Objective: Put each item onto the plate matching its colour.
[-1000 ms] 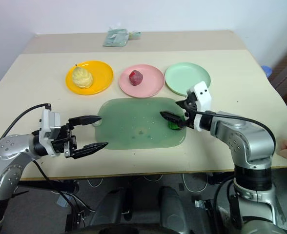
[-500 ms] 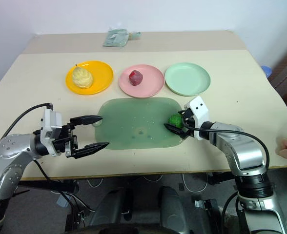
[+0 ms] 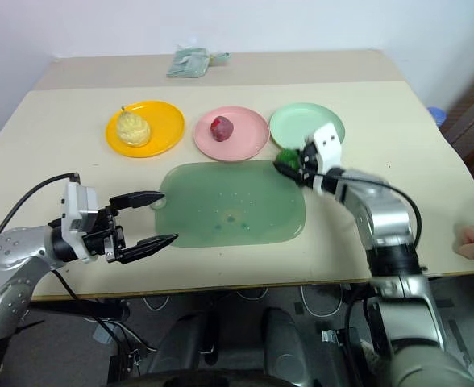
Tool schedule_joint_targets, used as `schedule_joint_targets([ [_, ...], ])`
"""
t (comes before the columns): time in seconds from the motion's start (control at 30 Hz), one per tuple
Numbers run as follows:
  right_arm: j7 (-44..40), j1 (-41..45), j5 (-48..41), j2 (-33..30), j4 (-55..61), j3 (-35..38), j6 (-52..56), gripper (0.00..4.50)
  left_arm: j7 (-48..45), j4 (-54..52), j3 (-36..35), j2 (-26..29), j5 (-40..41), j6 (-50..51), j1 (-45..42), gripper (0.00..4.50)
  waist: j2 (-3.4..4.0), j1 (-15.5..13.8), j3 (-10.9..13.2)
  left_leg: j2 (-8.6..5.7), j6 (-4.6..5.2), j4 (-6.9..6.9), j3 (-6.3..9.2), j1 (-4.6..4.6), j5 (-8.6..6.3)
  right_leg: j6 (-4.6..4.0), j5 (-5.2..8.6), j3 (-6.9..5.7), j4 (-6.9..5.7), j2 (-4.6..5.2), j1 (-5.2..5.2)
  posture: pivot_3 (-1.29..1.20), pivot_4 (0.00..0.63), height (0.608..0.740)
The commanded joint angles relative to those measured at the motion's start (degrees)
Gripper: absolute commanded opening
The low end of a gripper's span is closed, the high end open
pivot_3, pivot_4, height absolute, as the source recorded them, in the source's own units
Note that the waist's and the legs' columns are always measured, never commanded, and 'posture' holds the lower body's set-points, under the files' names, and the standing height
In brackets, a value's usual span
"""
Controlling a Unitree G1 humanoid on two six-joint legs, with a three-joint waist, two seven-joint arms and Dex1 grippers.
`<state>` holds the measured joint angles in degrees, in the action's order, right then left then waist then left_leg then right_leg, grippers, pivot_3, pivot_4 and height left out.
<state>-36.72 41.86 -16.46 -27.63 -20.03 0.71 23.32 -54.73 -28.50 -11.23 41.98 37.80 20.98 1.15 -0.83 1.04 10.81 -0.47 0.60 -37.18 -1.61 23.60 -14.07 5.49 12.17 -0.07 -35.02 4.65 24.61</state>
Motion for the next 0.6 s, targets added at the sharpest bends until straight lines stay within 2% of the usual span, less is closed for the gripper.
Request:
schedule_joint_targets([
  [0.03,3.5,10.8,4.6,2.2,-20.7,1.5,-13.7,2.79,2.7,-2.9,-1.6,-0.7,0.1,0.1,0.4,4.50,-0.02,0.0,0.0,0.00,0.00,0.02,-0.01,0.00,0.00,0.00,0.00,0.00,0.00,0.00,0.01,0.00,0.150,0.740],
  [0.2,12.0,24.4,10.4,4.5,-47.5,1.6,-26.8,2.79,10.5,-6.1,-2.9,-2.4,-3.4,0.0,2.5,4.50,-0.02,-0.2,0.0,-0.02,0.00,0.07,0.03,0.01,0.00,0.00,-0.01,-0.01,-0.01,0.03,-0.01,0.00,0.150,0.740],
  [0.27,13.7,26.7,11.8,5.2,-52.0,1.7,-28.6,3.40,13.5,-7.4,-3.2,-3.2,-6.0,-0.6,3.7,4.50,-0.02,-0.1,0.0,-0.04,0.00,0.08,0.01,0.01,0.00,-0.01,-0.01,0.01,0.00,0.07,-0.01,0.00,0.150,0.740],
  [0.37,16.5,28.3,13.8,5.6,-55.2,1.8,-30.5,4.48,18.3,-9.4,-2.8,-4.2,-9.4,0.0,4.8,4.50,-0.01,0.1,0.0,-0.04,-0.01,0.08,0.02,0.01,0.00,-0.02,-0.02,0.02,-0.03,0.09,-0.01,0.00,0.150,0.740],
  [0.5,18.0,28.7,13.8,5.5,-55.3,4.0,-34.2,4.48,22.2,-10.0,-3.9,-5.1,-9.3,2.6,5.0,4.50,0.02,0.1,0.0,-0.03,-0.01,0.09,0.02,-0.01,0.00,-0.02,-0.02,0.02,-0.05,0.09,0.00,0.00,0.150,0.740],
  [0.6,8.9,25.9,12.1,3.3,-51.4,5.3,-38.7,4.48,23.8,-9.5,-4.2,-6.9,-9.4,1.8,5.2,4.50,0.04,0.1,0.0,-0.03,-0.01,0.08,0.02,0.00,0.00,-0.01,-0.02,0.02,-0.05,0.09,0.00,0.00,0.150,0.740],
])
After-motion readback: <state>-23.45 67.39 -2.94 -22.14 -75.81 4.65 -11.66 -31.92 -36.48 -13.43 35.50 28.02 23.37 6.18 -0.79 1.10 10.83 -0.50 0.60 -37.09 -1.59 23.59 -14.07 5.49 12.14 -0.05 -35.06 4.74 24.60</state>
